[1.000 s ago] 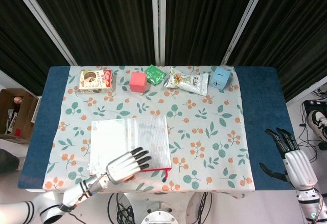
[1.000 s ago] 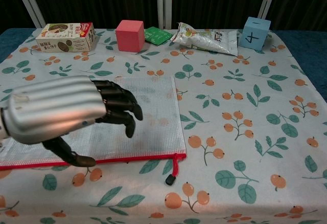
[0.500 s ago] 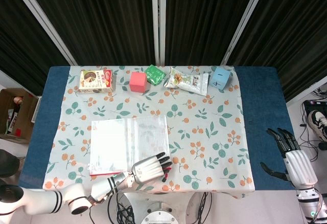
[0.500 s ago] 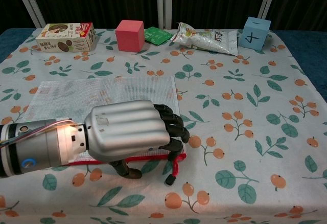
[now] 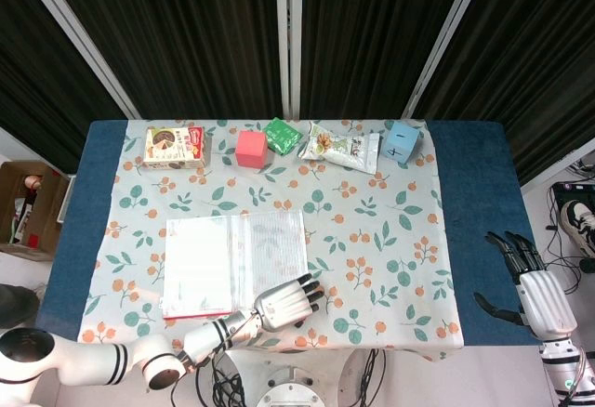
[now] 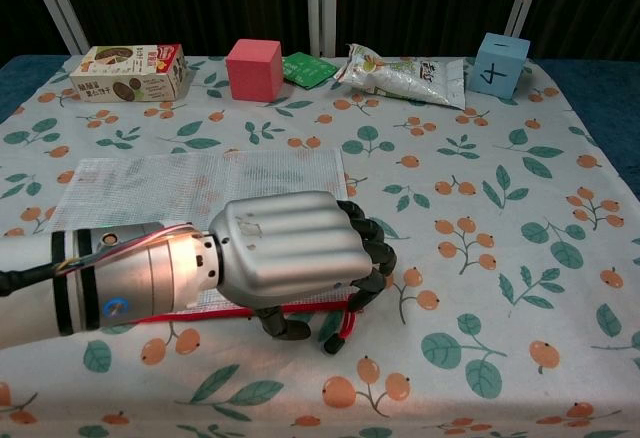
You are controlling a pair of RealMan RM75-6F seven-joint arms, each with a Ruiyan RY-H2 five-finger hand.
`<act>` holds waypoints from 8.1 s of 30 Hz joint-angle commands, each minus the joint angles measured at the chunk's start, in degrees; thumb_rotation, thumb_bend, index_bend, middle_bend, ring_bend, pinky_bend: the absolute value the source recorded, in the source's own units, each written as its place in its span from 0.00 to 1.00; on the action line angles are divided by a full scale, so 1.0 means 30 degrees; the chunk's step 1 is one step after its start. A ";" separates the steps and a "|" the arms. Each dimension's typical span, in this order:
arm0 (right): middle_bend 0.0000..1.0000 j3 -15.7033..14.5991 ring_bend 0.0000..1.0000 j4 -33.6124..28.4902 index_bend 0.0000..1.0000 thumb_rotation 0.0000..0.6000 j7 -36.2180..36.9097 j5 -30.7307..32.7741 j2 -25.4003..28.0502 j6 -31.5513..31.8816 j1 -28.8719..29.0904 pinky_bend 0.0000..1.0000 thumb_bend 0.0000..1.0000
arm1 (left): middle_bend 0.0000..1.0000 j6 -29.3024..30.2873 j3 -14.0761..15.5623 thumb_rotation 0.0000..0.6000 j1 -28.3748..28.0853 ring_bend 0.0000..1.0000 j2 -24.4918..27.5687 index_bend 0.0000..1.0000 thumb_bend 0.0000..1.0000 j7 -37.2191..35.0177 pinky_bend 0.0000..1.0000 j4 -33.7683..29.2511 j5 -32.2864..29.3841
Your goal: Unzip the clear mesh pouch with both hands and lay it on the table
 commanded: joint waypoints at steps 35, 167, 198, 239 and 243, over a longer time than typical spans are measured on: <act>0.15 -0.0087 0.00 0.0762 0.00 1.00 0.0774 0.0062 -0.0147 0.0285 -0.0282 0.01 0.14 | 0.20 0.0877 0.0911 1.00 -0.2258 0.16 -0.0744 0.52 0.26 0.3624 0.20 -0.0147 -0.4987; 0.25 0.3953 0.02 -0.1665 0.51 1.00 -0.9308 0.7475 -0.7179 -1.5529 1.7046 0.04 0.18 | 0.55 1.2060 0.1621 1.00 0.6386 0.52 0.1571 0.63 0.42 0.2025 0.60 -0.5137 0.0289; 0.42 0.5463 0.18 -0.2421 0.88 1.00 -0.8395 0.9450 -0.7390 -1.3347 1.6942 0.17 0.59 | 0.55 1.3221 -0.0146 1.00 0.6997 0.52 0.2261 0.64 0.42 0.0239 0.60 -0.5532 0.0235; 0.43 0.7805 0.24 -0.4627 0.92 1.00 -0.8342 1.2567 -0.7155 -0.9651 1.6810 0.21 0.62 | 0.55 1.3249 -0.0986 1.00 0.6873 0.52 0.1510 0.65 0.42 -0.1387 0.61 -0.4322 -0.1126; 0.43 0.8063 0.24 -0.4772 0.92 1.00 -0.8114 1.2537 -0.7018 -0.9413 1.6721 0.22 0.62 | 0.55 1.3273 -0.0898 1.00 0.6937 0.52 0.1488 0.65 0.42 -0.1589 0.61 -0.4101 -0.1227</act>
